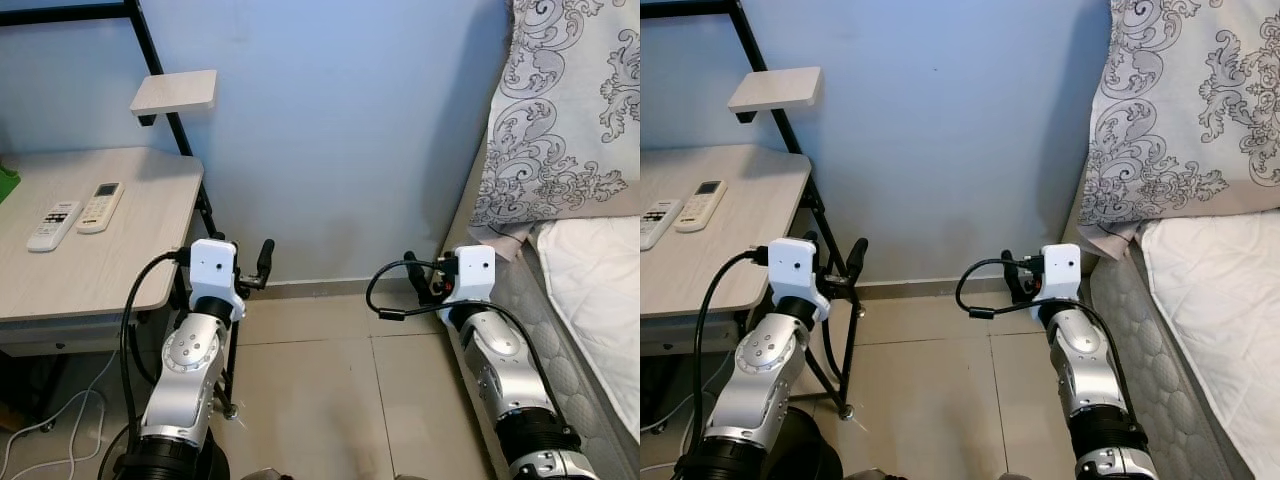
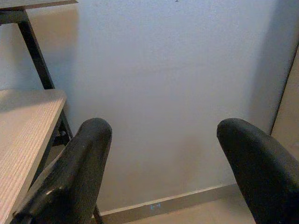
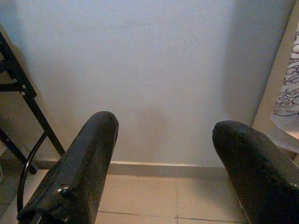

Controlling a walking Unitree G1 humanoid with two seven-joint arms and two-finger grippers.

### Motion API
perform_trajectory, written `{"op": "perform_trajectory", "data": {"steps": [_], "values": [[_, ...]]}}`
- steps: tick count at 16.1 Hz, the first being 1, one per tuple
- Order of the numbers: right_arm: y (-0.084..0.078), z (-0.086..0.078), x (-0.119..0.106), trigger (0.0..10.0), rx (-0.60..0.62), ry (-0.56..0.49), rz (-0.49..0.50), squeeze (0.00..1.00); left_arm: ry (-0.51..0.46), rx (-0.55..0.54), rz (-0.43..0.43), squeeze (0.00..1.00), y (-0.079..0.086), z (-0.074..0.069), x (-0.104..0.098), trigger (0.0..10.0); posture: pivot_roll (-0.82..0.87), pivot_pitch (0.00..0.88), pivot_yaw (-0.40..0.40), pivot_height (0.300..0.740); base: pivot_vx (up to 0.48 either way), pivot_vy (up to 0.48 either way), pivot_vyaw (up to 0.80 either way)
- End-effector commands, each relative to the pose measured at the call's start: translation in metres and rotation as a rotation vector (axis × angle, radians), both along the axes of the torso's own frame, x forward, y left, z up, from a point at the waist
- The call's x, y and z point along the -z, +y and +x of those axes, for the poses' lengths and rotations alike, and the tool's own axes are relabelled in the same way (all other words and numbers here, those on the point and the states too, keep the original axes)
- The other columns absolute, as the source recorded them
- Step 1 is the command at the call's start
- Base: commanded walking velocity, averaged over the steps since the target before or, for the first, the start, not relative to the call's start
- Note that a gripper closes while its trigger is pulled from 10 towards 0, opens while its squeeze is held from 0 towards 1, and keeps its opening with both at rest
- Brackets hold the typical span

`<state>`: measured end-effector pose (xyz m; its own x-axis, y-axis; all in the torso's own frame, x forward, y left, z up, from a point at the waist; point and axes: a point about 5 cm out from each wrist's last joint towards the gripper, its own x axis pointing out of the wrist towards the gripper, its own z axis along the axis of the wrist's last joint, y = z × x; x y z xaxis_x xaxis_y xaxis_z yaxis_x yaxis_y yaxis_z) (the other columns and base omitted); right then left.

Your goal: Clean up the room

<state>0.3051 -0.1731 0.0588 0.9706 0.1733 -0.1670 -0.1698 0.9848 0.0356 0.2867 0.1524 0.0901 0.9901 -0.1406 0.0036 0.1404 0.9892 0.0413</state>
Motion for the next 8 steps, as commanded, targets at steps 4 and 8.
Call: {"op": "perform_trajectory", "data": {"steps": [4, 8], "values": [[0.013, -0.003, -0.002, 10.0, 0.013, -0.013, 0.082, 0.0, 0.139, 0.015, -0.175, 0.0, -0.007, -0.016, 0.023, 10.0, -0.1, 0.0, 0.066, 0.74, 0.0, 0.0, 0.0], [0.015, 0.003, -0.009, 10.0, 0.013, -0.026, 0.085, 0.0, 0.136, -0.03, -0.164, 0.0, 0.004, -0.016, 0.017, 10.0, -0.08, 0.0, 0.059, 0.74, 0.0, 0.0, 0.0]]}}
